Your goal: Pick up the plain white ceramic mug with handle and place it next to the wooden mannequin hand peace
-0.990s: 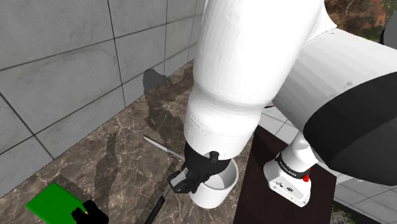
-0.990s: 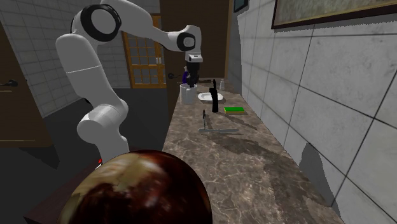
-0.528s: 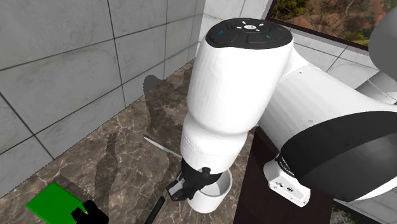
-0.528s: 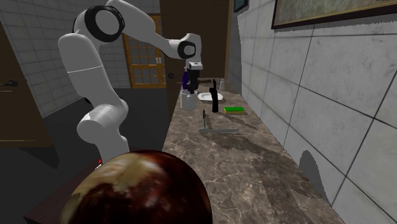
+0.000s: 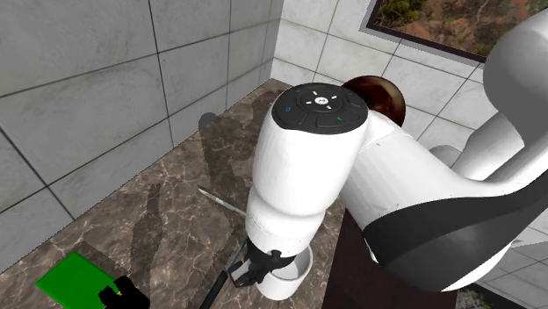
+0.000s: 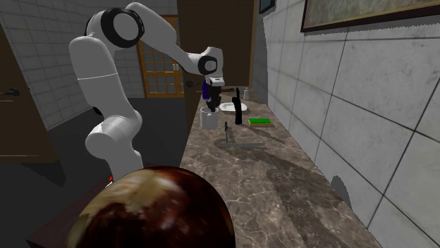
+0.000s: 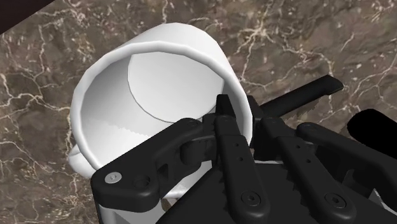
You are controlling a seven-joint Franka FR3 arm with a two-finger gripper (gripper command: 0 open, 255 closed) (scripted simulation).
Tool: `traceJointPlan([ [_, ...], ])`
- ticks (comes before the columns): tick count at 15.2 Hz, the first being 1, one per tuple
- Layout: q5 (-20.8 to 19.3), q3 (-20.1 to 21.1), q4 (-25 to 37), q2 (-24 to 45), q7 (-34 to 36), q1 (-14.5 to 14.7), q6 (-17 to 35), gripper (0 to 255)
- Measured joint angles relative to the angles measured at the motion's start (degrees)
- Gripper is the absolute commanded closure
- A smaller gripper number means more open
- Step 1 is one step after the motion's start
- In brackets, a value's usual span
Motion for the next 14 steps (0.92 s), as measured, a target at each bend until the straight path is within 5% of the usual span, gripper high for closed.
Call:
traceJointPlan([
  [14, -4.5, 1.1, -4.2, 5.5, 3.4, 0.1, 8.2, 255],
])
